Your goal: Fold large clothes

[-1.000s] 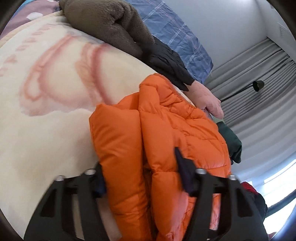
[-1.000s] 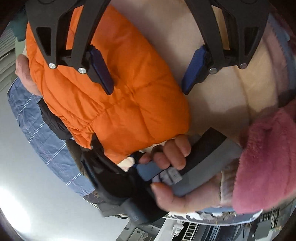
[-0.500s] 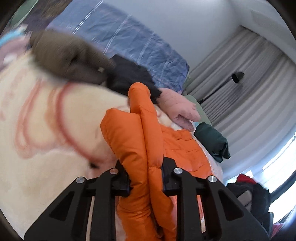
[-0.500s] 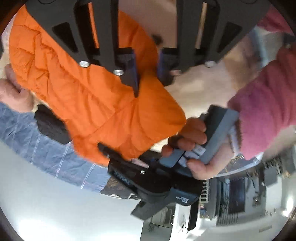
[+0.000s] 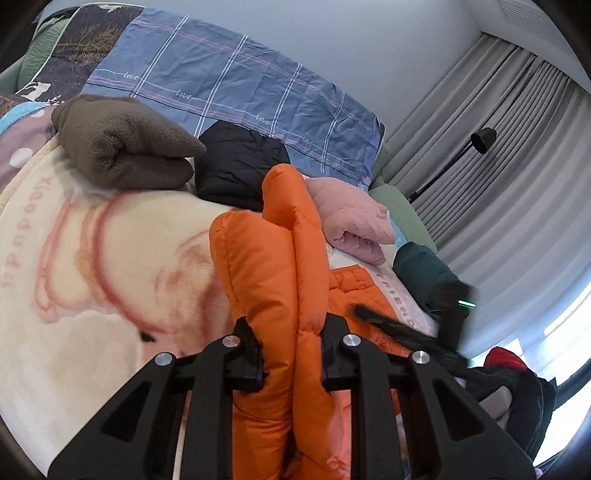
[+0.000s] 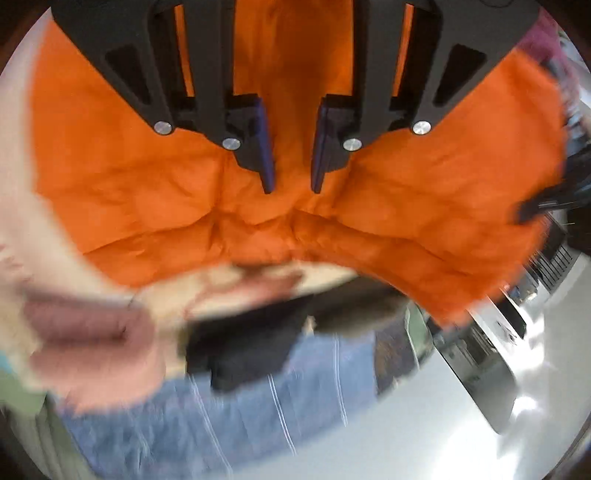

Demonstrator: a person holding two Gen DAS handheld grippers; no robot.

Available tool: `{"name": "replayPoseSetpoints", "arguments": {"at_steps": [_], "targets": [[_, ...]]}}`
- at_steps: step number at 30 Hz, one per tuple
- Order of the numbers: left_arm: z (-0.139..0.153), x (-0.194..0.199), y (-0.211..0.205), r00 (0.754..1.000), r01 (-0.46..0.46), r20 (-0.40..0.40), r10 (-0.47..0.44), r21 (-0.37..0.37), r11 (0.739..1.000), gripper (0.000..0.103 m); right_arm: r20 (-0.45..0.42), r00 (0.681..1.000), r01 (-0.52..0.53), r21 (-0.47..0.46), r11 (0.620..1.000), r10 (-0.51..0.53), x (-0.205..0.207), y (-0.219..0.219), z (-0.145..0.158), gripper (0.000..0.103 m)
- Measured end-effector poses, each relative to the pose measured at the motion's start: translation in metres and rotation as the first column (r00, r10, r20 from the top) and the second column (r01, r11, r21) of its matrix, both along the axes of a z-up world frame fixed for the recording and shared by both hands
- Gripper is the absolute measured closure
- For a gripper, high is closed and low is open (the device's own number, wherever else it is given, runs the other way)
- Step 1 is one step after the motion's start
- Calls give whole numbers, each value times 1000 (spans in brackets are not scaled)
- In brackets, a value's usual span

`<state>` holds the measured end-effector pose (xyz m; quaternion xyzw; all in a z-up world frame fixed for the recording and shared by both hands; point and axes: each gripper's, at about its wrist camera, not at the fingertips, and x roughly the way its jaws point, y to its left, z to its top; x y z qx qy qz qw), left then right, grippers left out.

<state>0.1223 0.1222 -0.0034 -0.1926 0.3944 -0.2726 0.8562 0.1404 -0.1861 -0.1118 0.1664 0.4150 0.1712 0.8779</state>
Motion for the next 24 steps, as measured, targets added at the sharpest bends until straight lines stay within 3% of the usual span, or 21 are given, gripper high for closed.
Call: {"name": "replayPoseSetpoints", "arguments": {"at_steps": [3, 5, 7, 9, 11, 14, 16, 18, 20, 22, 24], "targets": [[9, 1, -22, 1000, 17, 3, -17, 16, 1000, 83, -96, 995, -2, 53, 999, 7, 40, 14, -40, 85], [7, 7, -39, 1000, 23, -13, -23, 35, 999, 83, -68, 998, -14, -8, 1000, 14, 51, 27, -48, 86], [2, 20, -53, 998, 39, -59, -38, 4, 999, 83, -63, 998, -18, -62, 998, 14, 51, 34, -47, 86], [1, 26, -63, 994, 57, -92, -61, -37, 998, 83, -56, 998, -23, -80, 997, 18, 44, 32, -45, 86], [5, 31, -77, 990, 74, -115, -79, -46, 996, 83, -65, 998, 20, -40, 999, -22, 32, 12, -36, 84], [16, 32, -107, 987, 96, -133, -92, 24, 995, 83, -45, 996, 83, 7, 996, -83, 17, -28, -14, 71], [20, 32, -126, 983, 118, -148, -106, 70, 991, 83, 30, 993, 116, 6, 993, -117, -16, -51, 8, 63], [22, 31, -144, 980, 142, -155, -126, 103, 984, 82, 92, 991, 90, 40, 995, -93, -55, -66, 19, 62], [22, 32, -164, 974, 169, -171, -147, 125, 978, 82, 102, 994, 17, 106, 994, -28, -77, -68, 16, 62], [18, 32, -185, 968, 196, -185, -168, 149, 969, 82, 35, 999, -40, 165, 985, 35, -84, -57, -4, 67], [14, 32, -203, 962, 219, -200, -184, 173, 960, 82, -44, 995, -82, 157, 984, 90, -84, -35, -35, 70]]}}
